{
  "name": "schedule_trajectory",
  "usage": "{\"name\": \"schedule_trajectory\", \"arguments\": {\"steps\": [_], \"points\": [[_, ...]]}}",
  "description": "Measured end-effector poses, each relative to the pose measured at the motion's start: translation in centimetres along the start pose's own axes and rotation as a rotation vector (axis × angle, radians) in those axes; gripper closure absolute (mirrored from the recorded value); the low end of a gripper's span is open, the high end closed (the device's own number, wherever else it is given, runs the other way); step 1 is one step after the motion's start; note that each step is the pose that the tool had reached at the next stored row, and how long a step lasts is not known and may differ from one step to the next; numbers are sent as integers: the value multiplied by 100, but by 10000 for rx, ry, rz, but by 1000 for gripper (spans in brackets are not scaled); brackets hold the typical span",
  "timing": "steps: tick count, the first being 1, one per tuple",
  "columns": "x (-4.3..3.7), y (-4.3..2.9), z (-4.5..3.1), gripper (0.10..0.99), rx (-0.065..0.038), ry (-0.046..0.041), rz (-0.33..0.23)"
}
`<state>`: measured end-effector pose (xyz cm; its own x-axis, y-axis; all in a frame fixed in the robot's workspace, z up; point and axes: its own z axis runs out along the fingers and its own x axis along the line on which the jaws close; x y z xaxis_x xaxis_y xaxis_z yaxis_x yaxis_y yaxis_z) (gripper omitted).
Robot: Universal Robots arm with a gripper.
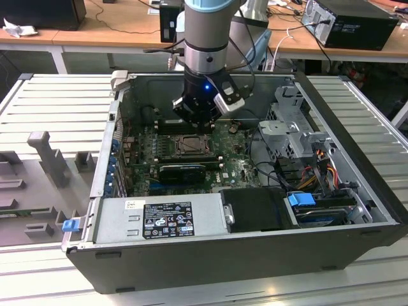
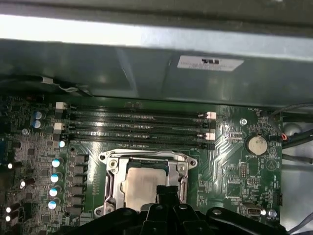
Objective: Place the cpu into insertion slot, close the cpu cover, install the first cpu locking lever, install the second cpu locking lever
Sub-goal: 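Install the second cpu locking lever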
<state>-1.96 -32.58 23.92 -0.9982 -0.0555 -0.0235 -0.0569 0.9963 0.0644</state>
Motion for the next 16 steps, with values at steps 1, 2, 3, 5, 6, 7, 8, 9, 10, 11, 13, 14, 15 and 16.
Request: {"name": "schedule_trajectory", "arguments": {"steps": [1, 2, 3, 5, 6, 7, 8, 9, 10, 11, 13, 14, 15, 16], "points": [[2, -37, -1, 980, -1, 0, 0], [4, -64, -3, 980, -3, 1, 0], [4, -82, -4, 980, -17, 6, 0], [5, -98, -35, 980, -235, 10, 5], [5, -100, -41, 980, -267, 8, 7], [5, -102, -41, 980, -281, 7, 6], [6, -118, -43, 980, -286, 8, 6], [7, -139, -44, 980, -285, 8, 6], [9, -167, -44, 980, -284, 9, 7], [11, -202, -45, 980, -286, 8, 6], [13, -240, -48, 980, -285, 8, 6], [14, -254, -48, 980, -285, 8, 6], [15, -258, -55, 980, -282, 9, 8], [15, -258, -66, 980, -283, 9, 8]]}}
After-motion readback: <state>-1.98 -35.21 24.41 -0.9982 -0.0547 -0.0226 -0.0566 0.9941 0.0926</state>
